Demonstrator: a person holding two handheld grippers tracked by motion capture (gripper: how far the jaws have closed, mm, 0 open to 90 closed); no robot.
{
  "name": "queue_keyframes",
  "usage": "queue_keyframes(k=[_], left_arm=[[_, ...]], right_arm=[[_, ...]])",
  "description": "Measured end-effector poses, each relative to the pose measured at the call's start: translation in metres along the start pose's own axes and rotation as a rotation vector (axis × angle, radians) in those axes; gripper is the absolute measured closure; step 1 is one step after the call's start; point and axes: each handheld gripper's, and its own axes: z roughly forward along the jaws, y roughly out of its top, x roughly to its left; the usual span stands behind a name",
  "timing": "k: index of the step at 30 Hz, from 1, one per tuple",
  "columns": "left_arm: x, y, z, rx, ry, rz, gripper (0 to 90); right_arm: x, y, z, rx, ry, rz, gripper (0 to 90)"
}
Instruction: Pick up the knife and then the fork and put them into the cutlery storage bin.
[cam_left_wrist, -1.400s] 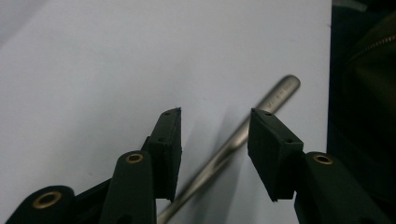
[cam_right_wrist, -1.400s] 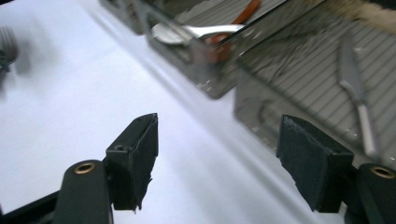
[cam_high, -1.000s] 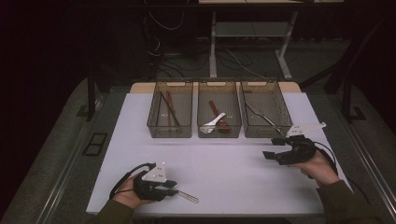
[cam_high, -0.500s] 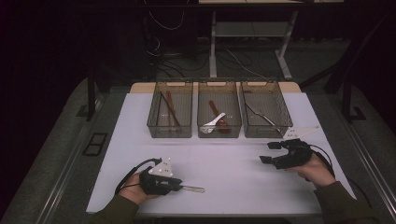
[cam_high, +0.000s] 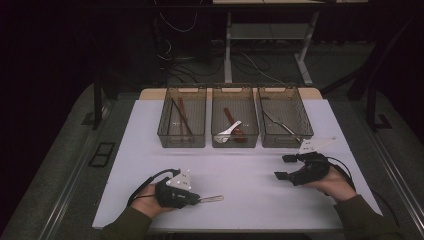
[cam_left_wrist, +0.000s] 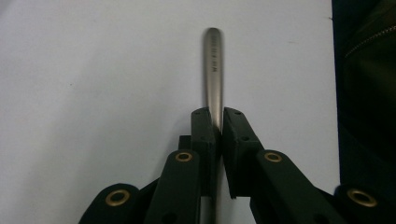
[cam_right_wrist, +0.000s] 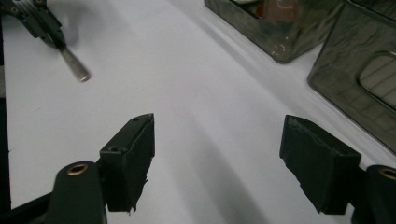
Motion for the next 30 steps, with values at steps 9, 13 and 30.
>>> queue_keyframes(k=[9,13,30], left_arm=[[0.004,0.010,-0.003,-0.024,-0.018,0.004,83.1],[0.005,0.018,-0.002,-0.029,-0.017,0.024,83.1],[0.000,0.085,0.022,-0.044,-0.079,0.182,83.0]], right_arm=[[0.005,0.004,0.004,-0.013,0.049,-0.018,25.5],[0.012,0.012,0.011,-0.004,0.103,-0.052,25.5],[0.063,0.063,0.083,0.214,0.406,-0.265,42.8]])
